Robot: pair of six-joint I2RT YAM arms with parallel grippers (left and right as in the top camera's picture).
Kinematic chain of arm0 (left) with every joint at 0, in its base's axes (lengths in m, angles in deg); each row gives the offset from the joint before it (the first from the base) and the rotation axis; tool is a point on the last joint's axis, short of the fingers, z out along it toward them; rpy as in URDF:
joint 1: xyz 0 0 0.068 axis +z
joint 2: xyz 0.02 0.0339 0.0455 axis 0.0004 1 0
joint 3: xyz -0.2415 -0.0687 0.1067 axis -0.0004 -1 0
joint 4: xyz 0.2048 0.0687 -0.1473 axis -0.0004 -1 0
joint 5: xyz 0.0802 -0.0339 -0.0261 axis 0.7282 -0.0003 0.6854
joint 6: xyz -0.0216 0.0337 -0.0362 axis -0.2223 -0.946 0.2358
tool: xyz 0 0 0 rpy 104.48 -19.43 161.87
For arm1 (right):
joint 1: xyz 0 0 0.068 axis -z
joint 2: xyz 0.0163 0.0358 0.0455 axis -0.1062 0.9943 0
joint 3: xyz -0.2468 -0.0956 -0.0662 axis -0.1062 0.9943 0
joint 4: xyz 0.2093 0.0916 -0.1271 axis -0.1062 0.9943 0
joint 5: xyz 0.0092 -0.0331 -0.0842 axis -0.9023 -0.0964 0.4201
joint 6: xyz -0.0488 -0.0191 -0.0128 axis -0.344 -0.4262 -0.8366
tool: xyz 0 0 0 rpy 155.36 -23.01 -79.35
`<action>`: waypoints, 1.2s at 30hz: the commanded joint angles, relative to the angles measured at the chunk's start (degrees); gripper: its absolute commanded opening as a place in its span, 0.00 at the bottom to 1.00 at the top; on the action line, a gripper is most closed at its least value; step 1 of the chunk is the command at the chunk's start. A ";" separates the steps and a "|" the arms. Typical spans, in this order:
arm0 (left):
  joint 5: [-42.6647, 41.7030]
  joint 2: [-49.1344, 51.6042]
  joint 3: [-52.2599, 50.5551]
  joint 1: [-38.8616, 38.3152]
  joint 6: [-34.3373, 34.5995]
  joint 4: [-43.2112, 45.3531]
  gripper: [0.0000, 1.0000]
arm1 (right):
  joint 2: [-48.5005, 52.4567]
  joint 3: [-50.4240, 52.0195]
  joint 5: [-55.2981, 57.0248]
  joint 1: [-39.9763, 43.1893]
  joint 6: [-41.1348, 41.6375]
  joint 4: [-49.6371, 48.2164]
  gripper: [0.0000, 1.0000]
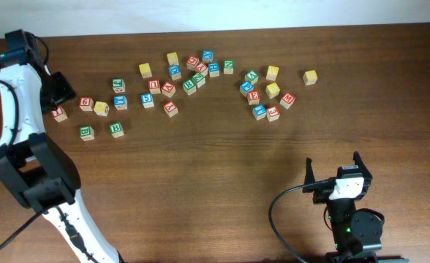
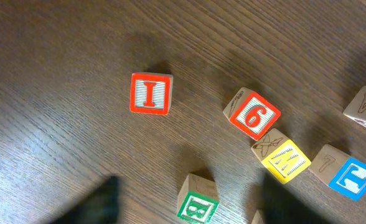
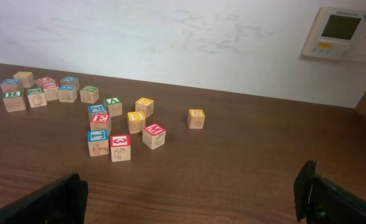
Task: Spell out ICRA
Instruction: 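Lower the left gripper onto the red I block and close it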
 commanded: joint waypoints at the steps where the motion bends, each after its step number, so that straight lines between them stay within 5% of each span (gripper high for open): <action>1: 1.90 3.41 -0.46 1.11 0.22 0.59 0.91 | -0.17 0.28 -0.13 0.37 0.22 0.46 0.98; 9: 1.79 5.40 -0.46 3.58 0.24 3.06 0.91 | -0.17 0.28 -0.13 0.37 0.22 0.46 0.98; 36: -0.87 10.73 -0.48 4.59 -0.26 10.91 0.41 | -0.17 0.28 -0.11 0.37 0.22 0.46 0.98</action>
